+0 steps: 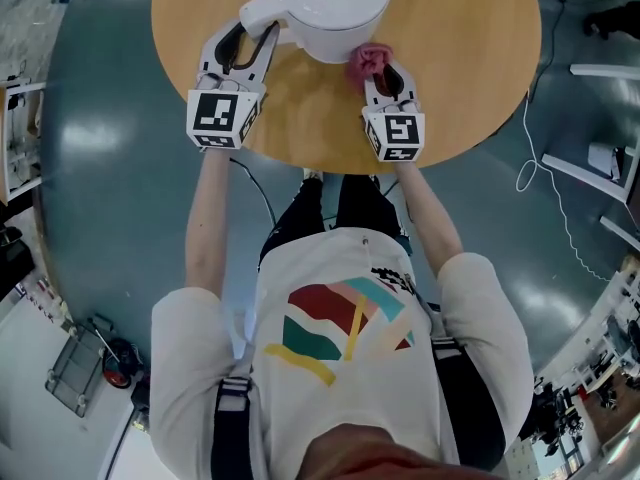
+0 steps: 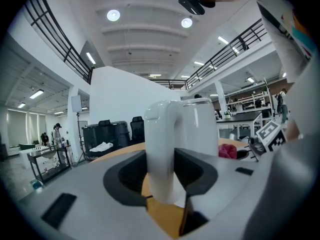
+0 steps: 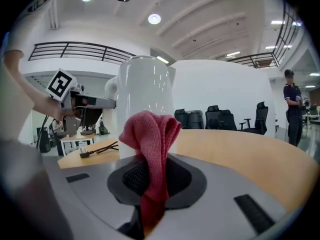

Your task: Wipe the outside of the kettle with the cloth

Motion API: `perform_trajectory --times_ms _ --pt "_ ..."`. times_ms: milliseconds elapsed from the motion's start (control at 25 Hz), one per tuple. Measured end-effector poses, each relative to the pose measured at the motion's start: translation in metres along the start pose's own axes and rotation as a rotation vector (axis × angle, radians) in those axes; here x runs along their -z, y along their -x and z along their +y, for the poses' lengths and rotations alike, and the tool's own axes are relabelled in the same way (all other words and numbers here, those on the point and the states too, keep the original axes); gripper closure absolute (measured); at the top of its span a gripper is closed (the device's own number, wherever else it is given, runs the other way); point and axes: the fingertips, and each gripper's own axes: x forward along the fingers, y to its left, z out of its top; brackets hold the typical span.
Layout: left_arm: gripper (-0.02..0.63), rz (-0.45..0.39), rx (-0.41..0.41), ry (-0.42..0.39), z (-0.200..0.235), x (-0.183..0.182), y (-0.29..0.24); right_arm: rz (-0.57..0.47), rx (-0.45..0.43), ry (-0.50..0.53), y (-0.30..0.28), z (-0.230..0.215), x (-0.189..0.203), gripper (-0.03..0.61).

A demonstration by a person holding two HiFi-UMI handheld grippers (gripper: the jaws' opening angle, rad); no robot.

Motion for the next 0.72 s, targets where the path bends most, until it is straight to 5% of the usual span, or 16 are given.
perform_trajectory --times_ms 520,720 --pt "0.416 0.013 -0.015 -0.008 -0.001 0.002 -0.001 0.007 0.047 0.014 -0.044 -0.074 -0.011 0.534" --pt "0.416 0.023 -0.016 -0.008 0.008 0.002 -0.009 0.007 0.019 0.026 -0.057 -0.07 -0.018 0.534"
